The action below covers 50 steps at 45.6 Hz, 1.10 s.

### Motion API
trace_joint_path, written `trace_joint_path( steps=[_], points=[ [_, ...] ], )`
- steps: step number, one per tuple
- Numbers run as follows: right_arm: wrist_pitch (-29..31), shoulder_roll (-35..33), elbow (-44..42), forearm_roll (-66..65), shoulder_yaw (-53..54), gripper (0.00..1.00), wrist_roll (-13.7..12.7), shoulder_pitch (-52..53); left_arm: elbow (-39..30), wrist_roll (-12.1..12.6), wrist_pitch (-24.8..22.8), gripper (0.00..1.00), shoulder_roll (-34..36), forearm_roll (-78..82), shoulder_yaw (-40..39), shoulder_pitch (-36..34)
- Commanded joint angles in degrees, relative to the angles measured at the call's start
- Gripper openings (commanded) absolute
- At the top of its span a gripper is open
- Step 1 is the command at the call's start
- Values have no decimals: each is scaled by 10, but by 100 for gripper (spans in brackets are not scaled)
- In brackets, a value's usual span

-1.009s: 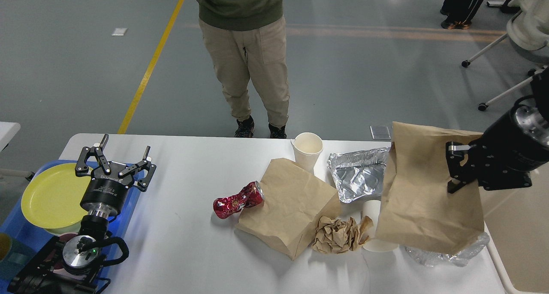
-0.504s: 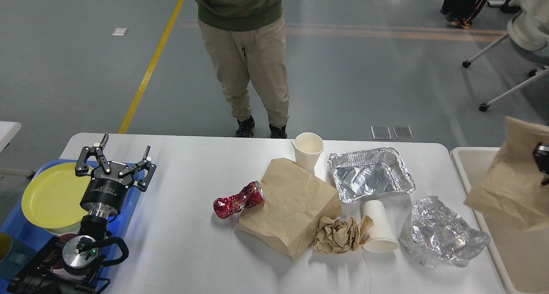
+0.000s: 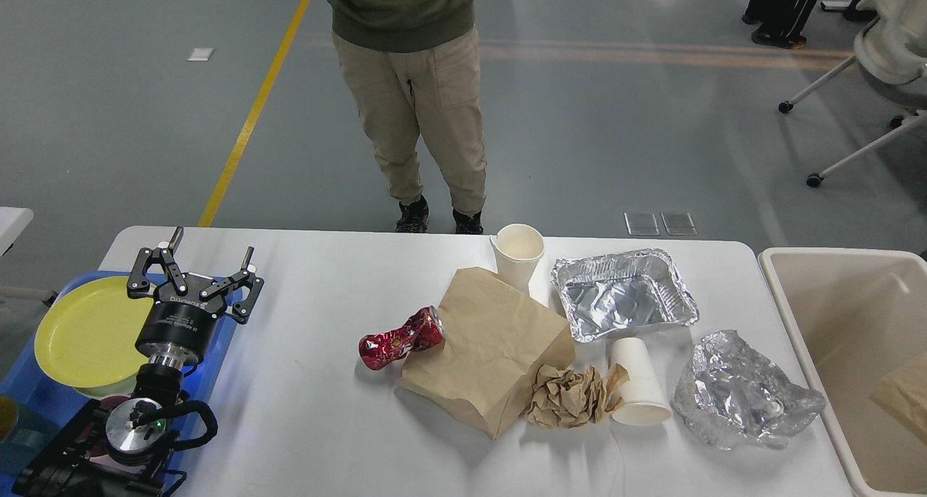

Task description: Tidy desktop

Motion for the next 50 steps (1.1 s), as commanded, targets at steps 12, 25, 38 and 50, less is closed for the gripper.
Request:
trace_joint_path(
  steps=[12, 25, 38, 50],
  points=[
    [-28, 170, -283, 1, 121, 0, 1, -230, 0, 0, 0, 96, 0, 0, 0, 0],
    [-47, 204, -281, 2, 124, 0, 1, -253, 0, 0, 0, 96, 0, 0, 0, 0],
    [-47, 205, -281, 2, 128, 7, 0, -253, 0, 0, 0, 96, 0, 0, 0, 0],
    [-47, 201, -281, 2, 127, 98, 1, -252, 0, 0, 0, 96, 0, 0, 0, 0]
  ],
)
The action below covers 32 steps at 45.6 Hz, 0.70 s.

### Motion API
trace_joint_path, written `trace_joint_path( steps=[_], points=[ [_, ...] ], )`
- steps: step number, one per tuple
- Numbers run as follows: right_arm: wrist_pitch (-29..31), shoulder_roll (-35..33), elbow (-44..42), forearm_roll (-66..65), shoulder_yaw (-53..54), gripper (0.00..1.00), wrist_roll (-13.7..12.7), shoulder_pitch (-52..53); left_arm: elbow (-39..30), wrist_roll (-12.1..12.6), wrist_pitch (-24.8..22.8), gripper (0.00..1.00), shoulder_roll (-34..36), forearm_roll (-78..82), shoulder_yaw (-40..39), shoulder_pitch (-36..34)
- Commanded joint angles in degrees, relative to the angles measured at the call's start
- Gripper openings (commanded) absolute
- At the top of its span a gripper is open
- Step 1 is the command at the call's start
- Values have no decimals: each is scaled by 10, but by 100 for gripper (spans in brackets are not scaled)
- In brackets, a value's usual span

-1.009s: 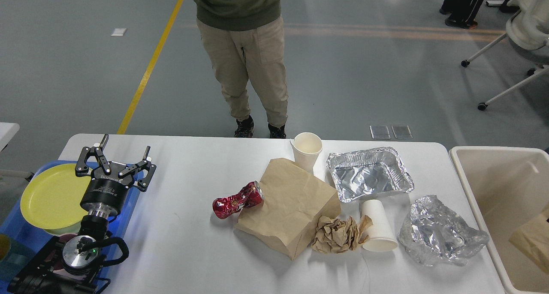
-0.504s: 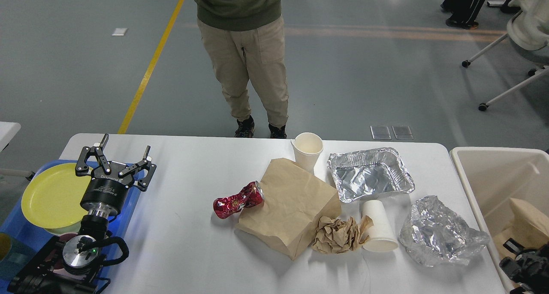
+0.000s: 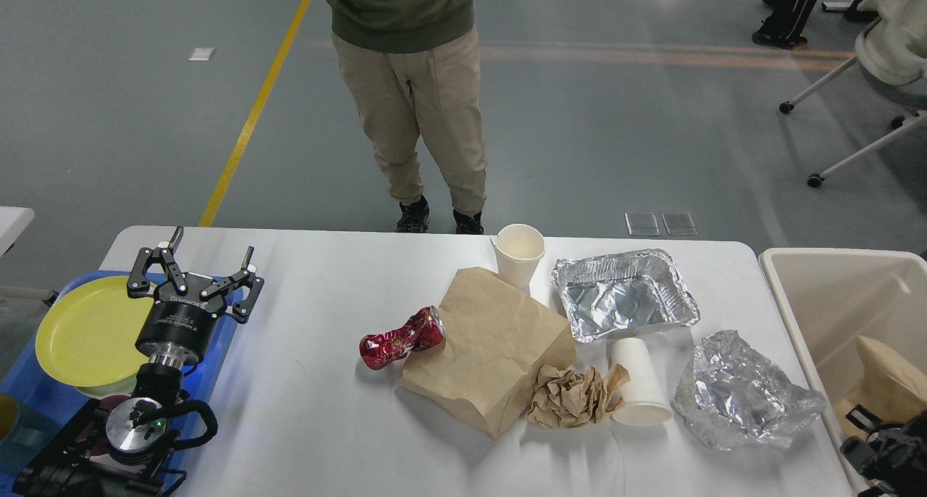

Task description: Tidy desktop

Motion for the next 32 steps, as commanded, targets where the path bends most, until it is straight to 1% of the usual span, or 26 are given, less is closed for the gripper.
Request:
trace_joint_path(
  steps=[1, 22, 29, 30, 32],
  points=[
    [0, -1, 0, 0, 1, 99, 1, 0, 0, 0, 0, 96, 0, 0, 0, -1],
    [8, -13, 11, -5, 2, 100, -1, 12, 0, 0, 0, 96, 0, 0, 0, -1],
    [17, -63, 78, -13, -12, 100, -8, 56, 0, 0, 0, 96, 0, 0, 0, -1],
    [27, -81, 112, -21, -26, 100, -11, 84, 0, 0, 0, 96, 0, 0, 0, -1],
    [41, -97, 139, -31, -46, 100, -16, 113, 0, 0, 0, 96, 0, 0, 0, -1]
  ],
)
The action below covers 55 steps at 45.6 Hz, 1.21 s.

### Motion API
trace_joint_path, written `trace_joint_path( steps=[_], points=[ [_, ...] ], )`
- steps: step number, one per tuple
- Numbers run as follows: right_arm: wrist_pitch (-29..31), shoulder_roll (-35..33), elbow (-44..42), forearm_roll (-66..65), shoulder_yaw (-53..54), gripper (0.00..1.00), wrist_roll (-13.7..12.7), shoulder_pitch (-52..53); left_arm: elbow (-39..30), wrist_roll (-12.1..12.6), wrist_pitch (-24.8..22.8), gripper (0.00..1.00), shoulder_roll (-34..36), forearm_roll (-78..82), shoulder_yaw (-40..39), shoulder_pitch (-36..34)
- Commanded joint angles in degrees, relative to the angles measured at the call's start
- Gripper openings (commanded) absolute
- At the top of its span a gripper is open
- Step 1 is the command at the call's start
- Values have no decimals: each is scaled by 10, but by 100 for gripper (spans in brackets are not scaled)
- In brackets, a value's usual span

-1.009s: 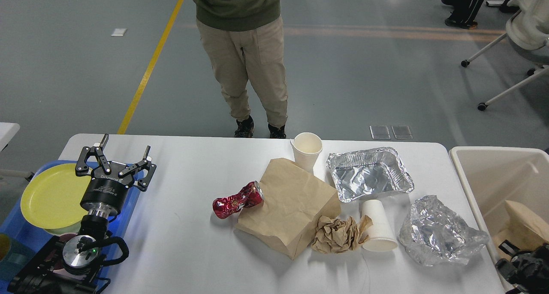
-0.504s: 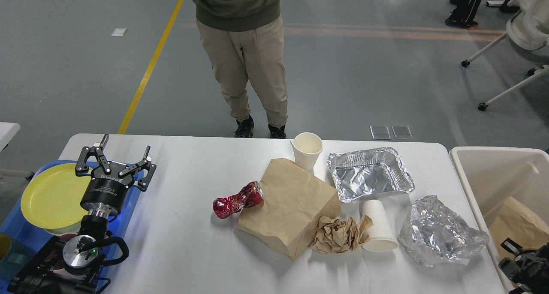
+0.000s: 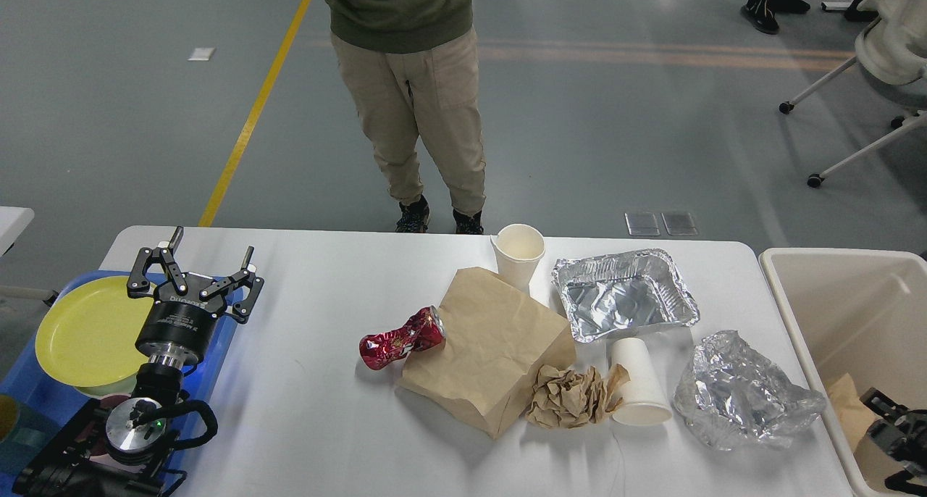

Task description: Tidy desktop

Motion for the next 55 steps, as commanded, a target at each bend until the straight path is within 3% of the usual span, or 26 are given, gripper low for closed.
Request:
trace_joint_path(
  steps=[1, 14, 23, 37, 55],
  points=[
    [32, -47, 81, -22, -44, 100, -10, 76, 0, 0, 0, 96, 0, 0, 0, 0],
    [105, -105, 331, -32, -226, 100, -13, 369, 0, 0, 0, 96, 0, 0, 0, 1],
    [175, -83, 514, -31, -340, 100, -13, 608, 0, 0, 0, 96, 0, 0, 0, 0],
    [414, 7, 613, -24, -355, 100, -13, 848, 0, 0, 0, 96, 0, 0, 0, 0],
    [422, 41, 852, 24, -284, 100, -13, 1086, 0, 0, 0, 96, 0, 0, 0, 0]
  ],
)
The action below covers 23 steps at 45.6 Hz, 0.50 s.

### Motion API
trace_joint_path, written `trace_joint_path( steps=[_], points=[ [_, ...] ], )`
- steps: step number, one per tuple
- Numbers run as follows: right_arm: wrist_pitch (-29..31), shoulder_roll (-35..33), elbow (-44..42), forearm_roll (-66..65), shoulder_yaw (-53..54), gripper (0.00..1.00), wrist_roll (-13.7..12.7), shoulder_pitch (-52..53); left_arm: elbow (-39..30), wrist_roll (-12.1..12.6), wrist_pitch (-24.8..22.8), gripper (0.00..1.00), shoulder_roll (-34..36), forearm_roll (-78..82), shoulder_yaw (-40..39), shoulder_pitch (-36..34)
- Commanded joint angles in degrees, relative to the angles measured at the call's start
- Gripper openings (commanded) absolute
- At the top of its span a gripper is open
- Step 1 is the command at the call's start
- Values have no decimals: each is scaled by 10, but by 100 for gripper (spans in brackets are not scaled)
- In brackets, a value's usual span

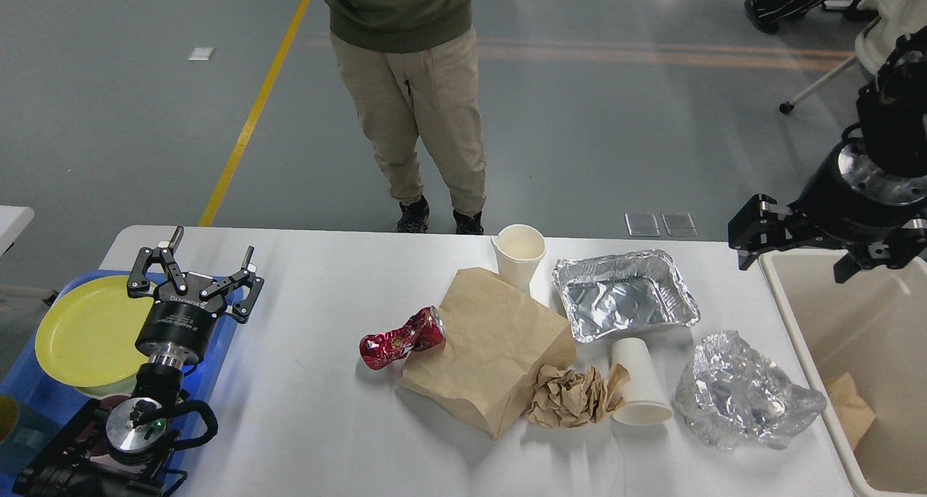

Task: Tidy desktop
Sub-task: 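Move the right gripper over the flat brown paper bag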

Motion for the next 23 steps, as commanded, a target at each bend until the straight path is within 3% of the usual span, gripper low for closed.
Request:
trace_joint_path(
  steps=[1, 12, 23],
  points=[
    [-2, 15, 64, 28, 36, 100, 0, 69, 0, 0, 0, 96, 0, 0, 0, 0],
    [-13, 72, 80, 77, 78, 100, 0, 92, 0, 0, 0, 96, 0, 0, 0, 1],
    [-30, 70, 71, 77, 110, 100, 0, 37, 0, 0, 0, 96, 0, 0, 0, 1]
  ],
)
